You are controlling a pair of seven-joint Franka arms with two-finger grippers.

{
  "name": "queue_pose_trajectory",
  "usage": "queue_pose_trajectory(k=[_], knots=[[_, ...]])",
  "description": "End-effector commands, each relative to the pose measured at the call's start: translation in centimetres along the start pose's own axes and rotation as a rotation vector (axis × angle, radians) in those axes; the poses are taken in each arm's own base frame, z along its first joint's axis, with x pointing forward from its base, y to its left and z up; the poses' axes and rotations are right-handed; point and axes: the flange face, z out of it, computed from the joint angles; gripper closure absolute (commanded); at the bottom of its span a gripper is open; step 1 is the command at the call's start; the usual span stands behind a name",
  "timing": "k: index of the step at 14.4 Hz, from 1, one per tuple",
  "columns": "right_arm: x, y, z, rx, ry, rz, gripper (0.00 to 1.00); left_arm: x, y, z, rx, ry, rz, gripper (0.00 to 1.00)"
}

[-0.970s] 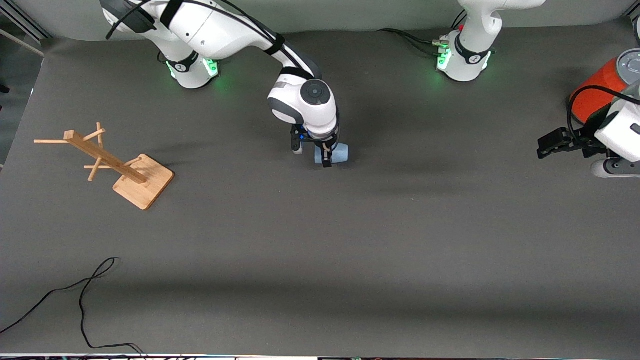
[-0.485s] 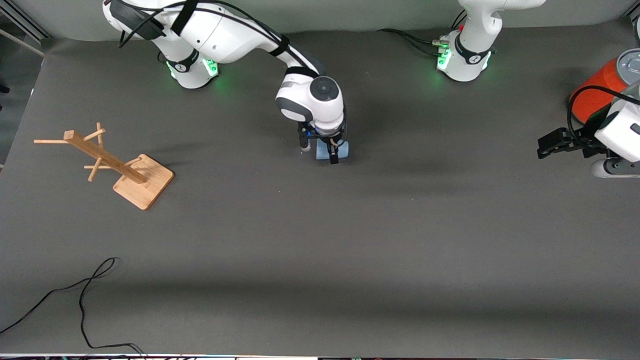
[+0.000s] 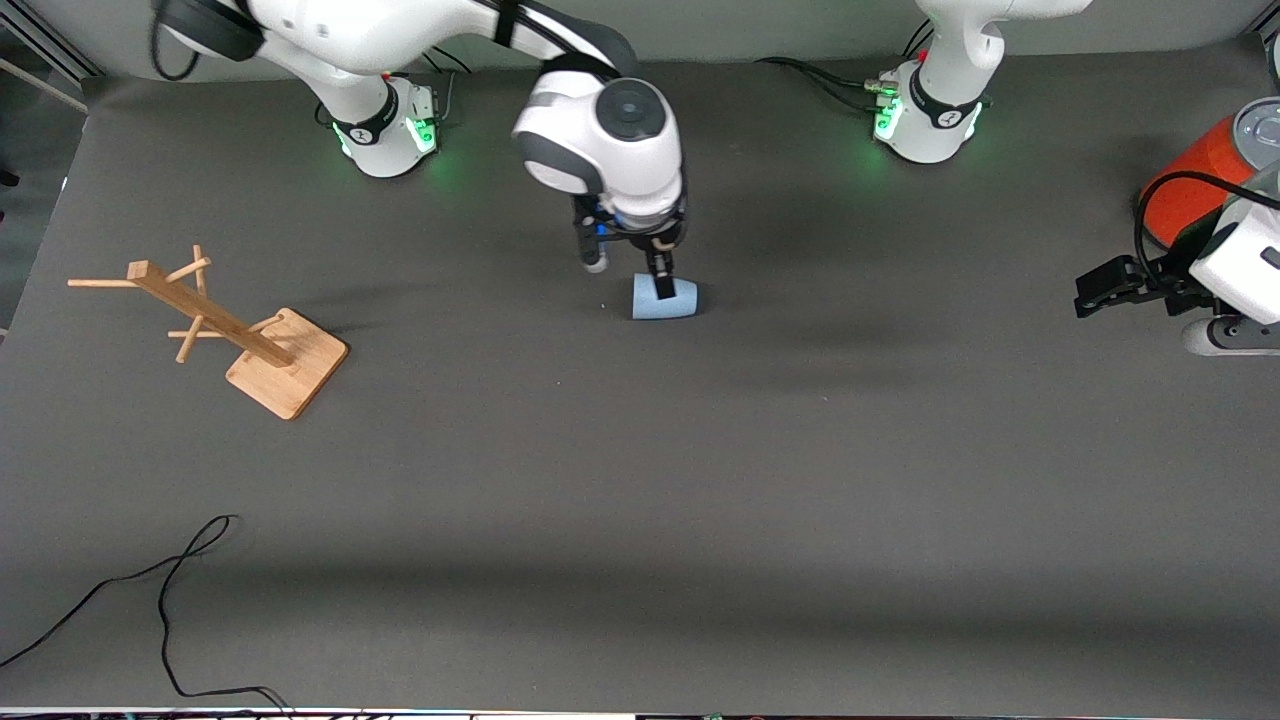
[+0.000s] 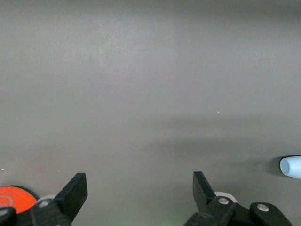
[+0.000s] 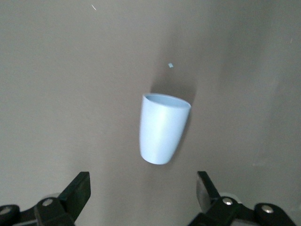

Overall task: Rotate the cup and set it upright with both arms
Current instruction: 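Open the right gripper and withdraw it toward the wooden stand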

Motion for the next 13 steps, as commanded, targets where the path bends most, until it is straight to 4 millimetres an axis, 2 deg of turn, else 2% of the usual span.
queue_pose_trajectory(k=[1, 3, 6, 8, 10, 13], knots=[[4.7, -3.9, -4.2, -0.078, -0.048, -0.065, 0.0, 0.2, 0.0, -0.5, -0.003, -0.003, -0.008, 0.0], [9.2, -7.5, -7.7, -0.119, -0.078, -0.106, 0.0, 0.0, 0.2, -0.5, -0.002, -0.009, -0.002, 0.0], [16.9, -11.7, -12.1, -0.137, -0.112, -0.2, 0.0, -0.9, 1.3, -0.7, -0.002, -0.059, 0.02, 0.0], [22.0, -13.1, -14.4, -0.106, -0.128, -0.286, 0.0, -1.6, 3.0, -0.7, -0.052, -0.108, 0.029, 0.0], [28.3, -13.9, -17.1, -0.054, -0.155, -0.372, 0.0, -2.3, 7.2, -0.7, -0.049, -0.12, 0.035, 0.0], [34.9, -12.6, -20.5, 0.007, -0.113, -0.562, 0.0, -3.4, 13.5, -0.7, -0.033, -0.105, -0.002, 0.0]])
